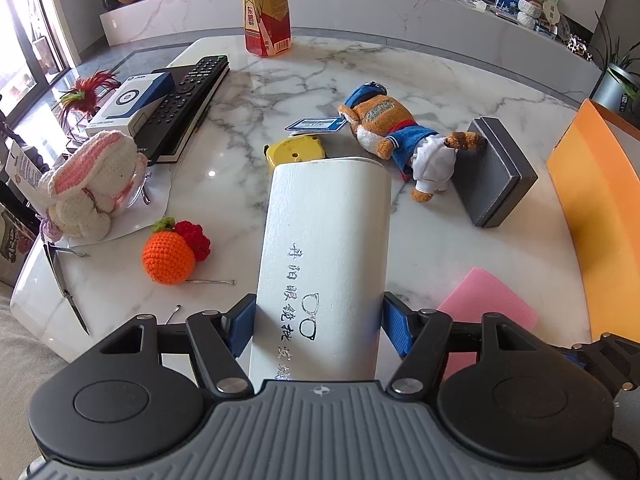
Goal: Organize objects
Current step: 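Lift the white tube with the left tool while the right tool lifts the pink pouch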
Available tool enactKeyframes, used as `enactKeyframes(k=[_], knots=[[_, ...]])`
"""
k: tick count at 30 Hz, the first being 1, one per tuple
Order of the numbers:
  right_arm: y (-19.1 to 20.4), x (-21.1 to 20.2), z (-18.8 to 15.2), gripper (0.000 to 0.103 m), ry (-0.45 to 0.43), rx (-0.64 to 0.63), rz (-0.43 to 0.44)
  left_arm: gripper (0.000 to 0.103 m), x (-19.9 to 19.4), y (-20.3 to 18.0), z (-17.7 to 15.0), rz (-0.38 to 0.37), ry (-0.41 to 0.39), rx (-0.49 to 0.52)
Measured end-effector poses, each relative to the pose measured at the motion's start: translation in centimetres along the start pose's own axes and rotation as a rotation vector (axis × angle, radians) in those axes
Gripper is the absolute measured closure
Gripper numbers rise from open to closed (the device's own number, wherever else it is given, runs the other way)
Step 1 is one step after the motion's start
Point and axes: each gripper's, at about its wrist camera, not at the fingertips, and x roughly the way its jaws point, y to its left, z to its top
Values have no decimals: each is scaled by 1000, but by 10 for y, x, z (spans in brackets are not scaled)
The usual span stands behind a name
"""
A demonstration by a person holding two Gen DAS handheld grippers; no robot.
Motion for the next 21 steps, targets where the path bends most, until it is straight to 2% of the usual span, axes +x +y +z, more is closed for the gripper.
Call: enactKeyframes(k=[21], knots=[[-6,-34,6,30,-71,-11,30,27,-9,-6,0,19,-24,27]])
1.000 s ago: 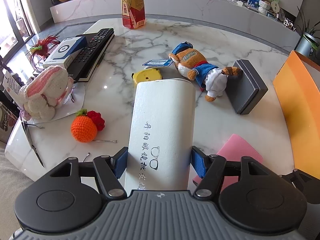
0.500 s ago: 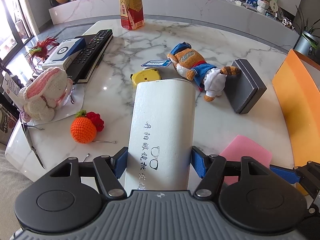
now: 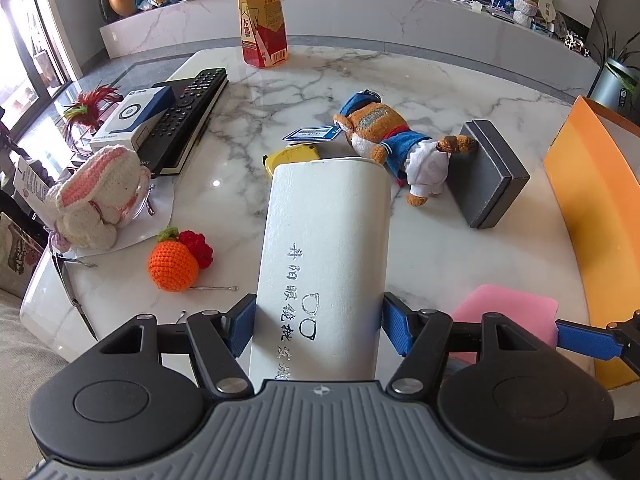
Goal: Organize objects
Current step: 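Lift the white tube with the left tool while the right tool lifts the pink pouch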
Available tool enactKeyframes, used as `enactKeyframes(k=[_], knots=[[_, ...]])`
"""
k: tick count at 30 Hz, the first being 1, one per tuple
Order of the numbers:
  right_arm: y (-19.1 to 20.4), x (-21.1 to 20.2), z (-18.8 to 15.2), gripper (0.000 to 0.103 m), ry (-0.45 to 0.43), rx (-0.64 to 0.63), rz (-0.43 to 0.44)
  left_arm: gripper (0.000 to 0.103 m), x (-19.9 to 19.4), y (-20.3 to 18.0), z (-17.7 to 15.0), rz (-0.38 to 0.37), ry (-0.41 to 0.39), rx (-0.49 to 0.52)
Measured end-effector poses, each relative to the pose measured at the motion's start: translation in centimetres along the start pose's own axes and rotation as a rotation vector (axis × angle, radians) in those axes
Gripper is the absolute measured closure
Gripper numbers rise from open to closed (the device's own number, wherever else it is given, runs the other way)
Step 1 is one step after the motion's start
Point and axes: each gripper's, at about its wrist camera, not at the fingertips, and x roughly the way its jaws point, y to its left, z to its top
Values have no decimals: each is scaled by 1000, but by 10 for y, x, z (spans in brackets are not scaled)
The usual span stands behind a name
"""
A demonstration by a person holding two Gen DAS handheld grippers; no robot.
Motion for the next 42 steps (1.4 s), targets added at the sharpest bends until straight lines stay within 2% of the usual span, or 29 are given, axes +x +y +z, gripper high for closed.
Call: enactKeyframes(k=[9,14,23,32,36,39,42], knots=[[-7,-3,-6,31,-8,-3,3,27,1,0,0,14,10,-1],[-5,-26,-8,31,-68,-84,11,27,1,-1,0,15,8,2],[-9,-53,5,31,-93,-86,7,27,-16,-11,5,-11,-13,8],[-31,-83,19,31,-115,-26,19,27,-35,-32,22,-86,-5,-2],[-46,-105,21,31,-148,-9,14,27,-53,-45,36,-92,-42,10],[-68,-124,21,31,-189,72,0,27,-66,-63,47,-83,-72,41],[-89,-140,21,31,-216,102,-35,27,-78,-88,57,-106,-99,63]])
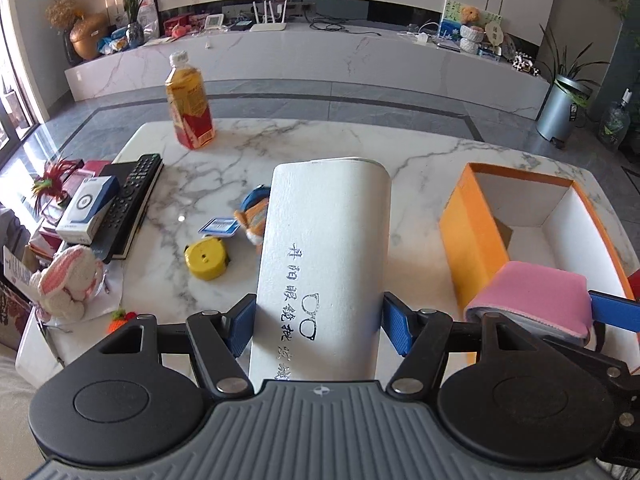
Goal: Organize objects
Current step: 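Release the pink pouch into the orange box with the right tool while the left tool carries the tube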
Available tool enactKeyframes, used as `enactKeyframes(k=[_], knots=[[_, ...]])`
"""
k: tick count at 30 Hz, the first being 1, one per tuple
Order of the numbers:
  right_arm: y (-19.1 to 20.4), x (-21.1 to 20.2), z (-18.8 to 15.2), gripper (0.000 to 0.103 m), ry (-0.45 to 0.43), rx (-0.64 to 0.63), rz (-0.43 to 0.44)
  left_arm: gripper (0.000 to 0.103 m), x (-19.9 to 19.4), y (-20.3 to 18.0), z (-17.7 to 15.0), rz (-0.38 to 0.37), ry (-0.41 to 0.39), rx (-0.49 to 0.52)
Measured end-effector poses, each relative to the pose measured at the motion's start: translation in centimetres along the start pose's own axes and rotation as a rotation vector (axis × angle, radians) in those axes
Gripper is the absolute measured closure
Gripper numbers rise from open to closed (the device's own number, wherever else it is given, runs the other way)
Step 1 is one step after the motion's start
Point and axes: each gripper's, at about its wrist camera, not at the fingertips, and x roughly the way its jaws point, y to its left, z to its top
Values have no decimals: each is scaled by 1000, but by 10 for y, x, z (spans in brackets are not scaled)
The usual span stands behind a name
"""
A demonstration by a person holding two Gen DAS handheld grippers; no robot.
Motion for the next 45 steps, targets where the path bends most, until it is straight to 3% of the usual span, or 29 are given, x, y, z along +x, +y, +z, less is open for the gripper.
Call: enactKeyframes(k=[9,18,26,34,38,45], knots=[[-81,-23,9,31,-28,81,-153,27,8,-75,24,-104,-15,9],[-151,22,2,31,45,157,-216,27,30,-111,33,-196,45,1],[-166,80,-3,31,131,149,-256,27,41,-127,40,-169,53,23],[-162,109,-11,31,200,63,-331,27,48,-125,41,-136,52,8],[-157,126,-22,31,277,7,-373,27,51,-118,39,-126,60,-11],[-162,121,-17,25,326,59,-318,27,53,-110,40,-137,65,-46]])
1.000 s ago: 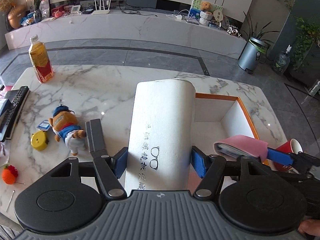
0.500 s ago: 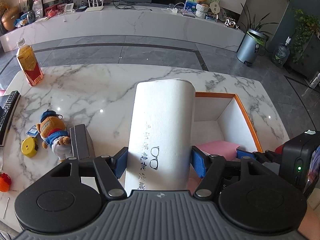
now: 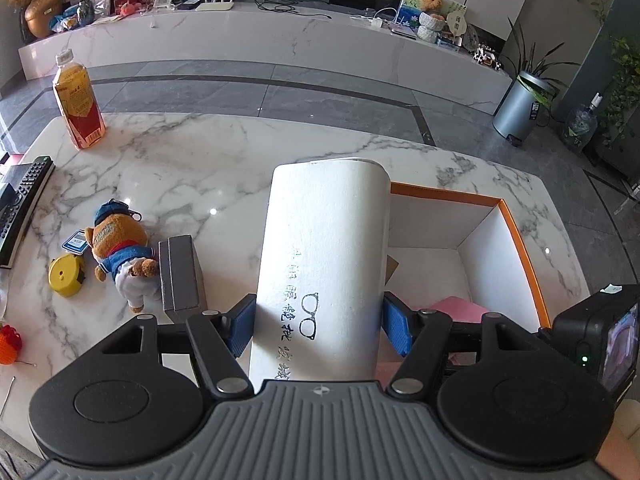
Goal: Organize objects
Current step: 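Release the pink pouch into the orange box with the right tool while the left tool carries the tube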
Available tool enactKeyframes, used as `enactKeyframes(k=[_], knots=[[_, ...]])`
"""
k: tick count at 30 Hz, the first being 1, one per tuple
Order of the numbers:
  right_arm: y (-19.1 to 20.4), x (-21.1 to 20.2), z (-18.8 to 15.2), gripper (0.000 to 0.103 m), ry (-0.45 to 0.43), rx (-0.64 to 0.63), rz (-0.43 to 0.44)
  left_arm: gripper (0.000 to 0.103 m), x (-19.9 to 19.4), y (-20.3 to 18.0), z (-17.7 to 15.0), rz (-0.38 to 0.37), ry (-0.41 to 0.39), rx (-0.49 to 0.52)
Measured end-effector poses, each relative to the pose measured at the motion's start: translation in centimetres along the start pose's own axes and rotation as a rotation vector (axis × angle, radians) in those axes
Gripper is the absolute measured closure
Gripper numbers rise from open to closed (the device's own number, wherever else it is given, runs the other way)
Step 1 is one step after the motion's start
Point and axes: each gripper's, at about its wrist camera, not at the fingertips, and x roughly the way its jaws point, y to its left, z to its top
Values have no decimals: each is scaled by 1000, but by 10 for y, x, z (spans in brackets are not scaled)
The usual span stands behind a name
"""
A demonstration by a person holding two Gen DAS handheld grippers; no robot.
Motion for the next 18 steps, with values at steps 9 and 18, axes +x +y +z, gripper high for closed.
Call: enactKeyframes(k=[9,18], knots=[[30,-21,22,15,-79,-33,86,27,-5,16,3,-13,-17,-29],[42,7,54,15,-51,-51,99,27,12,26,3,13,34,-27]])
